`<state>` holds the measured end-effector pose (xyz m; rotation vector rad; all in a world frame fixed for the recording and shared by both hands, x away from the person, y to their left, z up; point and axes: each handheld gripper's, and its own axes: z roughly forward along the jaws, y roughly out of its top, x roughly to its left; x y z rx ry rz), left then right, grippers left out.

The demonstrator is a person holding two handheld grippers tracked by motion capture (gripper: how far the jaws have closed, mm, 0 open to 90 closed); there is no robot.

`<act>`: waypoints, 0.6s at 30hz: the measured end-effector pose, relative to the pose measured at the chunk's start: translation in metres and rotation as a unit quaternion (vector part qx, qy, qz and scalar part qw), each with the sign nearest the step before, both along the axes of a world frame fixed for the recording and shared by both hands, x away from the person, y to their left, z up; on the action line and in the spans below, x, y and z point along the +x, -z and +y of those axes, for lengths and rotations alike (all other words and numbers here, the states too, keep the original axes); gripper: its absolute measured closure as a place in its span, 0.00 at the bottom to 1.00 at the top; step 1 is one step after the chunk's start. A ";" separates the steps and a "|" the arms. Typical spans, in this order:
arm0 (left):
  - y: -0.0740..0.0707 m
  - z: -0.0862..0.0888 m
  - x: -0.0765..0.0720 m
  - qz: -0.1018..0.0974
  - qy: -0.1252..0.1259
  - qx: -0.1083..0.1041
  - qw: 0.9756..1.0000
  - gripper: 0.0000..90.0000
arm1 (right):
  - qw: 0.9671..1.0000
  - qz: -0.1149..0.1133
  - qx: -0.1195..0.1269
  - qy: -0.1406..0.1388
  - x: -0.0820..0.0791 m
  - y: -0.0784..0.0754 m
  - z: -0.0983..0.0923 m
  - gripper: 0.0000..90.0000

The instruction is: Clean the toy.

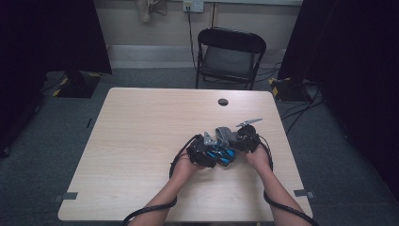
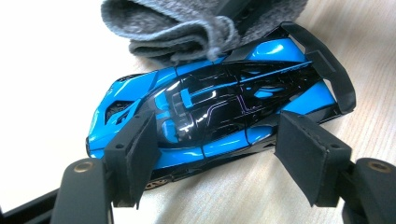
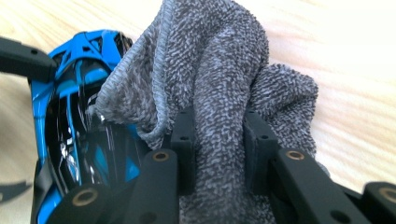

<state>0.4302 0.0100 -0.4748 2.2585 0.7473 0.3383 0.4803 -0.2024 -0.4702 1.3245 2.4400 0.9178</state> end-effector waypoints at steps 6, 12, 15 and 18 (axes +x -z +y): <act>0.000 0.000 0.000 -0.001 0.001 0.002 1.000 0.33 | 1.000 0.004 0.003 0.002 -0.007 0.000 -0.012 0.78; 0.000 0.000 0.000 -0.001 0.003 0.002 1.000 0.33 | 1.000 0.007 0.003 0.003 -0.014 -0.001 -0.023 0.78; 0.000 -0.001 0.000 0.000 0.004 0.003 1.000 0.33 | 1.000 0.008 0.003 0.002 -0.018 -0.001 -0.027 0.78; -0.001 -0.002 -0.001 0.000 0.004 0.004 1.000 0.33 | 1.000 0.011 -0.001 0.001 -0.023 -0.003 -0.033 0.78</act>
